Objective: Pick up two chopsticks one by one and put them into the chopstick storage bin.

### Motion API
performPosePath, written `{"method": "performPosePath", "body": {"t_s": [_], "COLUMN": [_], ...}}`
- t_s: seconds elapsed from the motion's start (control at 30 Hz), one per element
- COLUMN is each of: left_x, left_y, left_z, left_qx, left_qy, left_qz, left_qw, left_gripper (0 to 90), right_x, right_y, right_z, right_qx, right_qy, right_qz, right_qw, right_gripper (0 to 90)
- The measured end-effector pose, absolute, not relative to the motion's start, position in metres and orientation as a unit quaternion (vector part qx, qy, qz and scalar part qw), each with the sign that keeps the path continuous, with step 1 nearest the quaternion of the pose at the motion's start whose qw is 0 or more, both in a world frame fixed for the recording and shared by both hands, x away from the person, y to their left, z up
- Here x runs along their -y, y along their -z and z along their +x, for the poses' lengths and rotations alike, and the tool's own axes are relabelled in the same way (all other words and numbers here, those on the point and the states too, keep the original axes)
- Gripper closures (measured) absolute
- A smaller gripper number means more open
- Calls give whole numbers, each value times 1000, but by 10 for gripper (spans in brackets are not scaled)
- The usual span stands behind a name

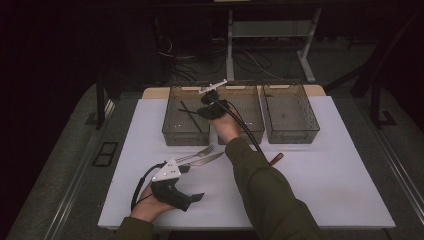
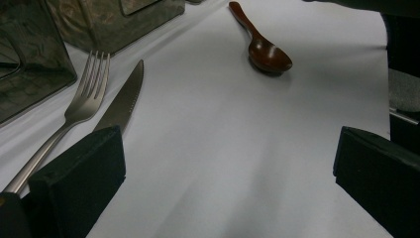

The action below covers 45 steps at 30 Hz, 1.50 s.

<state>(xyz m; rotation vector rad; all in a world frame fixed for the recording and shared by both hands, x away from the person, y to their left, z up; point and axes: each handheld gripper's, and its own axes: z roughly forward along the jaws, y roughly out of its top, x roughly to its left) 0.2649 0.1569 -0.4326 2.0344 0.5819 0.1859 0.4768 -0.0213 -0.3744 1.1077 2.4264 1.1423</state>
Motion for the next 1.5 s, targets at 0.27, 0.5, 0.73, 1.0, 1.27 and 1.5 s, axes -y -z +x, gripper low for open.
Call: {"method": "performPosePath", "body": {"t_s": [0.27, 0.5, 0.73, 1.0, 1.27, 1.5], "left_x": [-158, -158, -159, -159, -158, -157], "left_y": [432, 432, 432, 433, 433, 434], "left_z": [265, 265, 267, 267, 266, 265], "left_qx": [-241, -241, -241, -238, -243, -245], "left_qy": [-76, -76, -79, -79, -78, -78], "left_qz": [834, 834, 835, 838, 839, 840], "left_qw": [491, 490, 488, 484, 481, 478], "left_gripper": [0, 0, 0, 0, 0, 0], "right_x": [3, 2, 15, 40, 79, 116], "right_y": [381, 383, 370, 357, 355, 356], "right_z": [485, 483, 472, 449, 424, 402], "right_qx": [-834, -842, -837, -833, -829, -824], "right_qy": [-378, -375, -403, -428, -447, -460], "right_qz": [383, 375, 363, 345, 330, 324], "right_qw": [119, 98, 74, 67, 63, 70], "right_gripper": [857, 735, 597, 460, 382, 373]}}
